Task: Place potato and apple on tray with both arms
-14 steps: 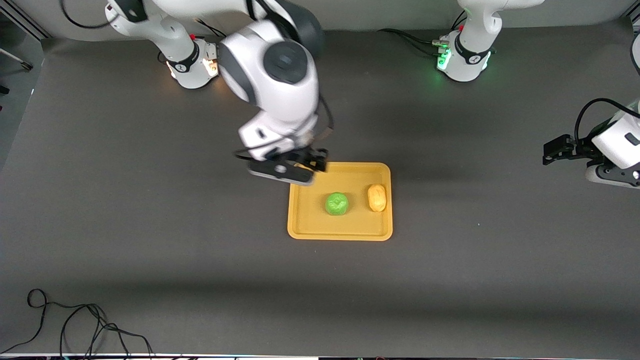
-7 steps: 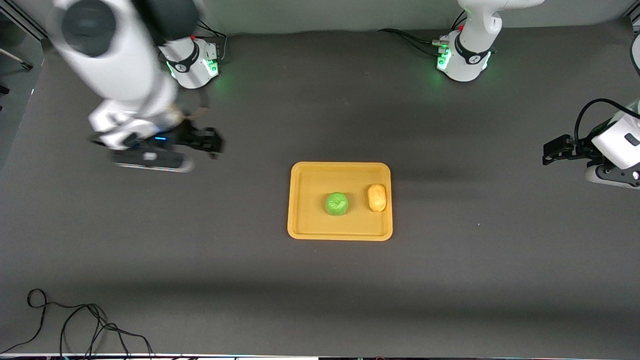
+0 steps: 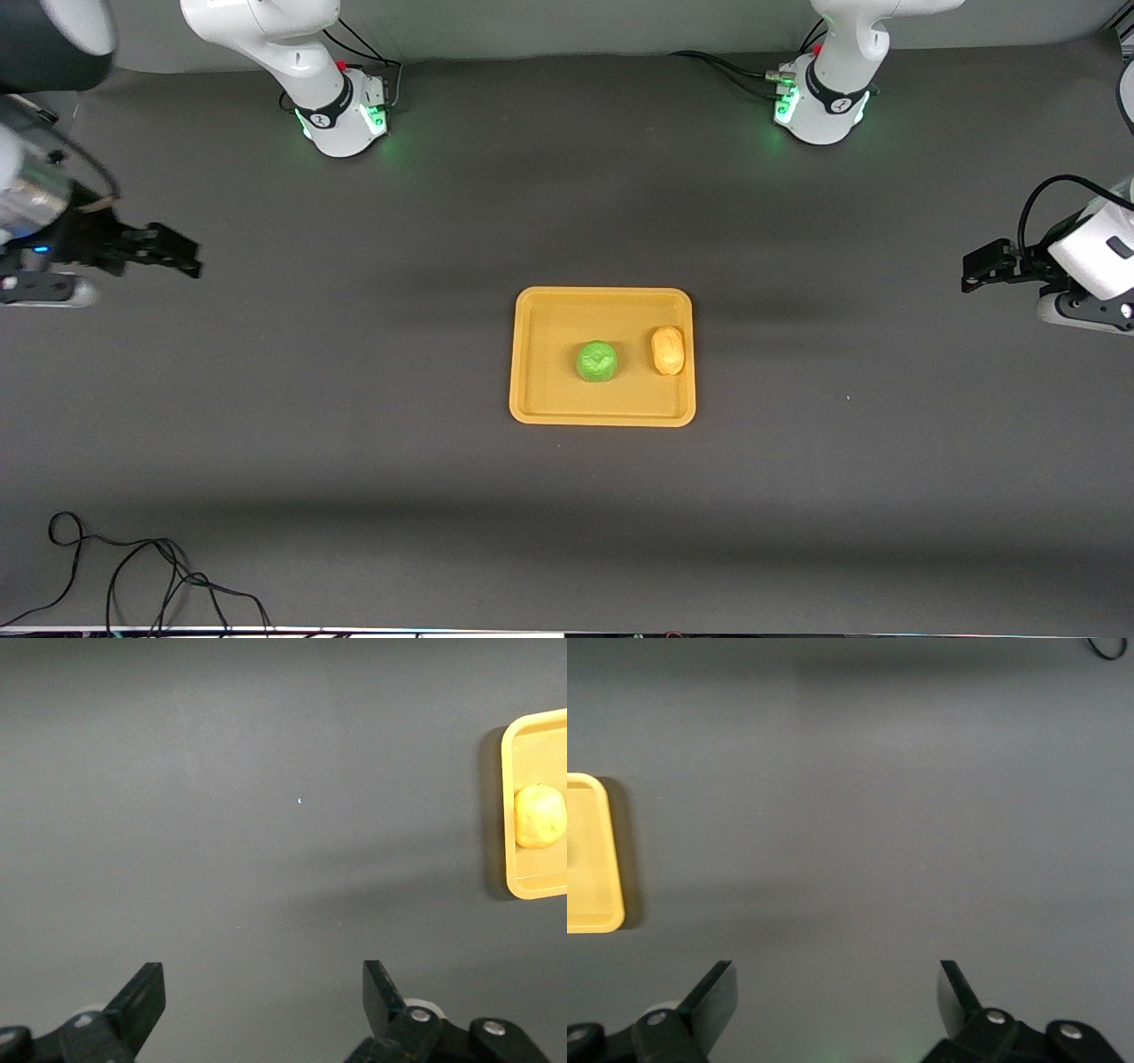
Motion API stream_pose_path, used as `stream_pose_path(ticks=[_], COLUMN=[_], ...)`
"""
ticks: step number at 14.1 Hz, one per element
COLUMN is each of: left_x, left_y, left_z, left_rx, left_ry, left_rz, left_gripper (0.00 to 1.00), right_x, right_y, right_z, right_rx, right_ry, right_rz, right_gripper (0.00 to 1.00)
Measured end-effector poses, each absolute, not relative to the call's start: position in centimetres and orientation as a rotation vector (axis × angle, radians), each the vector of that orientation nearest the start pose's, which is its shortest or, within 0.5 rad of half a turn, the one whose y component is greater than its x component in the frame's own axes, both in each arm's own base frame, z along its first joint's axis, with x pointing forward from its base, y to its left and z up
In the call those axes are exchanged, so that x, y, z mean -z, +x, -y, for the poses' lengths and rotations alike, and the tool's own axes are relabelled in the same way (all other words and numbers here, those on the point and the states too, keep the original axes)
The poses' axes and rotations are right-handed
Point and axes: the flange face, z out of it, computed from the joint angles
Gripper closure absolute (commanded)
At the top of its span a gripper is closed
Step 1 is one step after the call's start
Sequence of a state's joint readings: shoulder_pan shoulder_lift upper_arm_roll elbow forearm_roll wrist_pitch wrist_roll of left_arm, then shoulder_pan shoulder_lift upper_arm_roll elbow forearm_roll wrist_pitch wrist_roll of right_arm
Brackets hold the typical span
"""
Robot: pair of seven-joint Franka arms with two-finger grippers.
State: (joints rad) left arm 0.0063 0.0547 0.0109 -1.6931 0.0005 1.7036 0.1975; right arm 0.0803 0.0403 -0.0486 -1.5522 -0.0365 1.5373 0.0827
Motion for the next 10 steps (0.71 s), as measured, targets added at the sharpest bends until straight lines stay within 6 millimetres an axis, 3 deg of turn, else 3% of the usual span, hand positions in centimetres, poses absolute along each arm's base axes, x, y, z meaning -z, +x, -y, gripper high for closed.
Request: stream_pose_path(ticks=[5,10], left_x=[-54.7,-54.5], left_y=[57.5,57.5], left_z=[-0.9,-0.9], left_rx=[-0.07,-0.076], left_ry=[-3.132,-3.132], left_rz=[-0.284,-0.284], left_gripper=[0.01,0.01], right_x=[-60.7,-60.9], right_y=[56.3,56.2], right_z=[1.7,1.8], right_rx=[-0.077,-0.07], right_ry=[-3.178,-3.142], right_rz=[-0.096,-0.107], right_gripper=[0.0,0.0])
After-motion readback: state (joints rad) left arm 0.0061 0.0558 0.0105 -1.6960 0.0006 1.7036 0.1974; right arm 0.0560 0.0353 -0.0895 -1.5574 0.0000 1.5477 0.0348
